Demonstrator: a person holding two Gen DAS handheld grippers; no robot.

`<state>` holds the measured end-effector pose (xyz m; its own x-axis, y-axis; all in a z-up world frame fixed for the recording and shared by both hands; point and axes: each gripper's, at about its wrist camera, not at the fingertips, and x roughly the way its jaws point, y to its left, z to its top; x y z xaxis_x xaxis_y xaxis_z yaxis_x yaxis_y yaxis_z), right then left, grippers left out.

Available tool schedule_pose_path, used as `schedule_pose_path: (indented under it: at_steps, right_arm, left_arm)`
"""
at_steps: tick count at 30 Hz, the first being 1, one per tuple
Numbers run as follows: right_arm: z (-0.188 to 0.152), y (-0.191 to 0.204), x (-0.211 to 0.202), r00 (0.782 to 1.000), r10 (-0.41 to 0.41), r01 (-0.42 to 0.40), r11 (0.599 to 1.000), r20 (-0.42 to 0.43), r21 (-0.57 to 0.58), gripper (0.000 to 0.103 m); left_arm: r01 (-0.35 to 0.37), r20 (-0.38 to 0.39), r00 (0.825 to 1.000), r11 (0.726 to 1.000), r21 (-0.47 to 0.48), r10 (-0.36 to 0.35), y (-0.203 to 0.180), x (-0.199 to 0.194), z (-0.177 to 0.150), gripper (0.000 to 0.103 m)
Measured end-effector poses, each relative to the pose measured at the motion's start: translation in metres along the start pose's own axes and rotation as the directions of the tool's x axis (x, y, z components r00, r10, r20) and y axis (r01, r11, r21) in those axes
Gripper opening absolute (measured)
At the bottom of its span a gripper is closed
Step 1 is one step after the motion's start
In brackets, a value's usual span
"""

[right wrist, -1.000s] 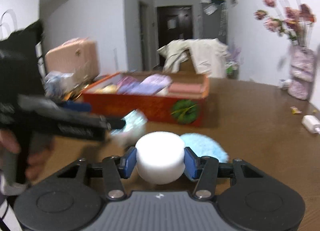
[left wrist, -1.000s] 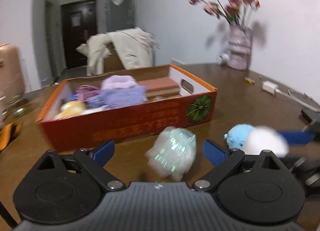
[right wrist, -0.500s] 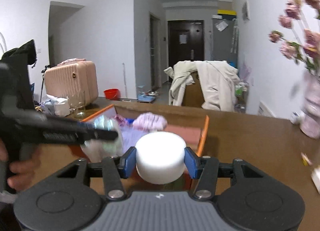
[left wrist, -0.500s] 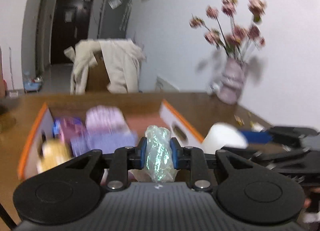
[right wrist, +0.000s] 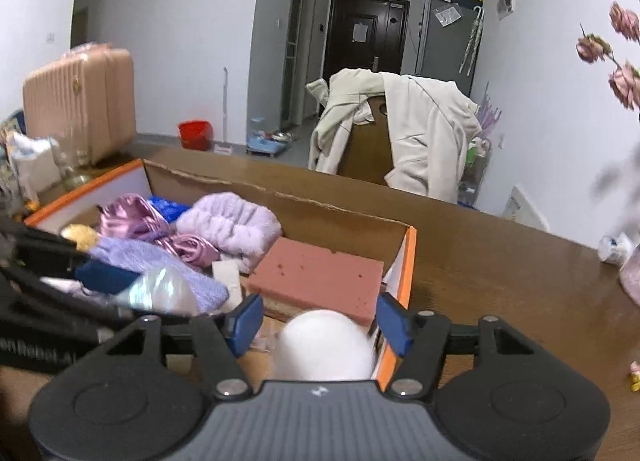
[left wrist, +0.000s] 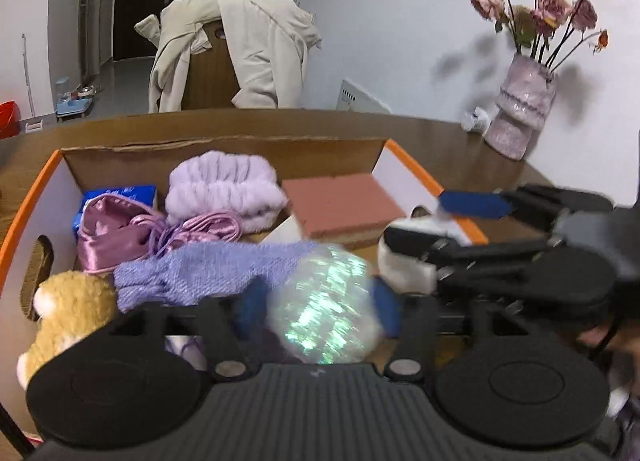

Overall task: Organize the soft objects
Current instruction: 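Carry the foam cylinder with the right gripper into the box and release, then withdraw the right gripper and move it to the light-blue plush toy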

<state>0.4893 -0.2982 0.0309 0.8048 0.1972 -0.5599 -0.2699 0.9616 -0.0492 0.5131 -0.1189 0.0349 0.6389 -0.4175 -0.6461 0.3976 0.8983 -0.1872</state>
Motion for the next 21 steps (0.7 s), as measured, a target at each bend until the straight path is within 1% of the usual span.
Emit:
schedule_pose_path:
  at_steps: [1, 2, 3, 6, 7, 11, 13, 14, 17, 18, 21]
  right_arm:
    - [0.001, -0.002, -0.005, 1.000, 0.007, -0.007, 1.000, 0.013, 0.014, 0.067]
    - [0.003, -0.005, -0.008, 1.000, 0.000, -0.001, 1.000, 0.025, 0.023, 0.072]
    - [0.005, -0.006, -0.015, 0.999, -0.014, 0.013, 1.000, 0.039, 0.026, 0.073]
    - [0.014, -0.007, -0.041, 0.996, -0.021, 0.019, 1.000, 0.084, 0.025, 0.074]
    - [0.018, -0.008, -0.051, 0.995, -0.017, 0.014, 1.000, 0.098, 0.025, 0.074]
    - [0.029, -0.004, -0.101, 0.989, -0.006, 0.007, 1.000, 0.148, -0.006, 0.075]
    - [0.030, -0.002, -0.129, 0.984, -0.008, 0.011, 1.000, 0.175, -0.018, 0.079]
    - [0.029, 0.000, -0.144, 0.981, -0.009, 0.013, 1.000, 0.191, -0.021, 0.082]
    - [0.020, 0.004, -0.185, 0.975, -0.010, 0.014, 1.000, 0.220, -0.018, 0.084]
    - [0.016, 0.006, -0.197, 0.974, -0.006, 0.010, 1.000, 0.225, -0.015, 0.084]
    - [-0.008, 0.017, -0.236, 0.967, 0.011, -0.010, 1.000, 0.254, -0.005, 0.086]
  left_arm:
    - [0.007, 0.005, 1.000, 1.000, 0.001, -0.007, 0.001, -0.003, 0.000, 0.076]
    - [0.008, 0.009, 1.000, 1.000, 0.006, -0.008, 0.002, -0.007, -0.001, 0.079]
    - [-0.003, 0.011, 1.000, 1.000, 0.013, 0.003, 0.001, -0.011, -0.001, 0.080]
    - [-0.048, 0.042, 0.998, 0.999, 0.021, 0.047, 0.000, -0.030, 0.002, 0.080]
    - [-0.052, 0.054, 0.997, 0.998, 0.019, 0.051, 0.000, -0.038, 0.004, 0.081]
    - [-0.077, 0.127, 0.989, 0.997, 0.012, 0.075, -0.001, -0.088, 0.011, 0.082]
    - [-0.093, 0.174, 0.981, 0.996, 0.015, 0.089, -0.004, -0.119, 0.011, 0.084]
    - [-0.100, 0.202, 0.975, 0.995, 0.021, 0.094, -0.006, -0.137, 0.010, 0.085]
    - [-0.128, 0.267, 0.957, 0.991, 0.036, 0.114, -0.017, -0.181, 0.003, 0.087]
    - [-0.137, 0.290, 0.950, 0.990, 0.044, 0.118, -0.021, -0.197, -0.004, 0.087]
    - [-0.146, 0.352, 0.929, 0.988, 0.054, 0.118, -0.034, -0.237, -0.032, 0.093]
